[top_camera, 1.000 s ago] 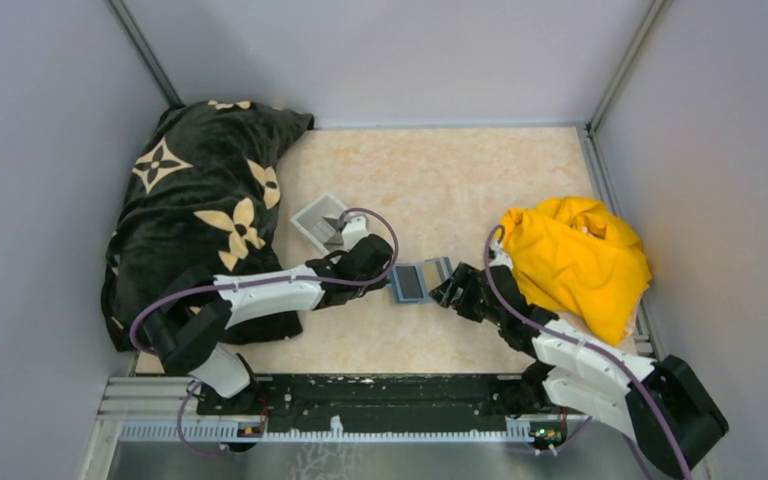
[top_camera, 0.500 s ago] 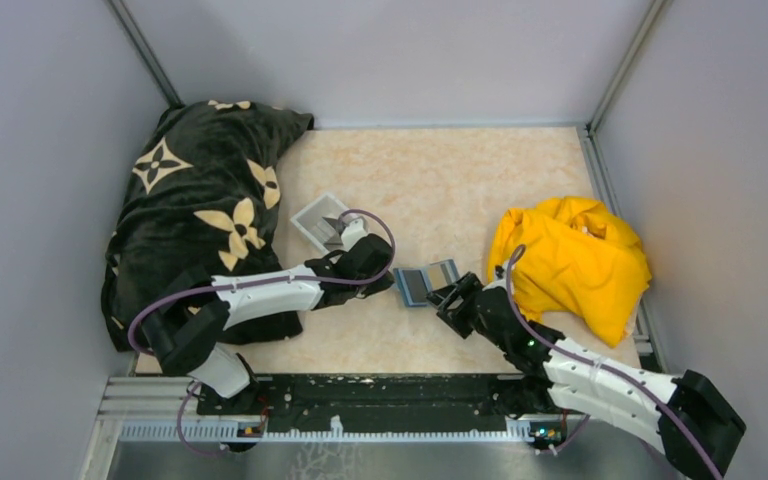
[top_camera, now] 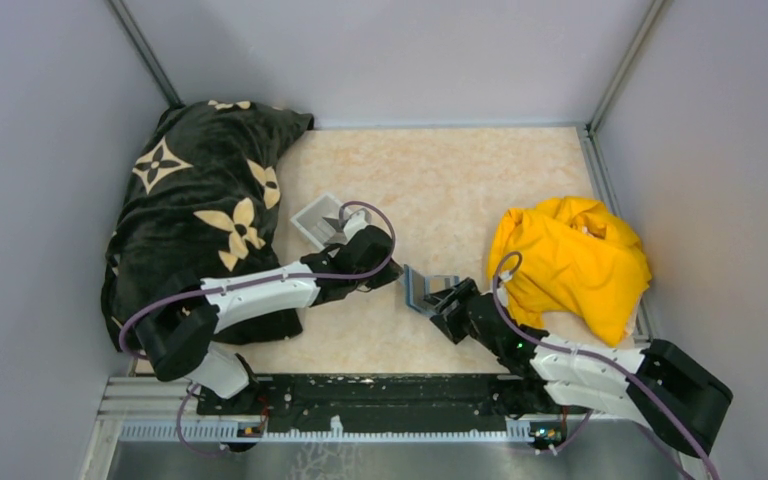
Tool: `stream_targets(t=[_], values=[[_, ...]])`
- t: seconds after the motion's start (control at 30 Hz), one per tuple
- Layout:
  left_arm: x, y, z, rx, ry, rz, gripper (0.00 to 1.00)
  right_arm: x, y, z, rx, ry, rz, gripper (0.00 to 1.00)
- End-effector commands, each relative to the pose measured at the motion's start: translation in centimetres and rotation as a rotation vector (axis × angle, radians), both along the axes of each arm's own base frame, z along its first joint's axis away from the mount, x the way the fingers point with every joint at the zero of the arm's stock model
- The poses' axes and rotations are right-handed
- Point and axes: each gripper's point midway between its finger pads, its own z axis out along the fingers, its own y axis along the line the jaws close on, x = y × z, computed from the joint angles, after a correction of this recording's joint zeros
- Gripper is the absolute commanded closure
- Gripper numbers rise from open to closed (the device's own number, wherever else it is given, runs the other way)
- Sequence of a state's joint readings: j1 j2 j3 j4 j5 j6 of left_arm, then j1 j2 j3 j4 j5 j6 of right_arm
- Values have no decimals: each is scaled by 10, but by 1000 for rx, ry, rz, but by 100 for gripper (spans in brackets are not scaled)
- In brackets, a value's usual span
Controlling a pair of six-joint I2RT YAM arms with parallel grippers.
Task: Put the credit cards into the card holder
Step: Close the card holder at the center of the board.
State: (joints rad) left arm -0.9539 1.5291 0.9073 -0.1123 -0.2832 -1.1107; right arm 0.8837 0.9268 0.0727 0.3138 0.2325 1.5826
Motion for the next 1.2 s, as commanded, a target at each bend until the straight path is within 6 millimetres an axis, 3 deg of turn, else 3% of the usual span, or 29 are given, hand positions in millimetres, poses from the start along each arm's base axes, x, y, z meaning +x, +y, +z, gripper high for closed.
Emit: stream_targets(t=[0.0, 0.23, 0.47, 0.6, 0.87, 1.17], values=[[1, -7, 23, -42, -30, -16, 100, 12, 12, 27, 111, -66, -28, 30], [3, -9, 29, -20, -67, -58, 100, 13, 3, 29, 26, -108, -23, 31], [14, -4, 45, 47, -145, -67, 100, 15, -36, 36, -220, -175, -56, 32], [15, -6, 47, 69, -163, -92, 100, 13, -50, 25, -330, -156, -57, 34], [11, -17, 43, 73, -171, -178, 100, 16, -62, -6, -487, -84, -38, 67], [5, -39, 40, 75, -176, -254, 99, 25, -56, -16, -566, -64, 27, 83]])
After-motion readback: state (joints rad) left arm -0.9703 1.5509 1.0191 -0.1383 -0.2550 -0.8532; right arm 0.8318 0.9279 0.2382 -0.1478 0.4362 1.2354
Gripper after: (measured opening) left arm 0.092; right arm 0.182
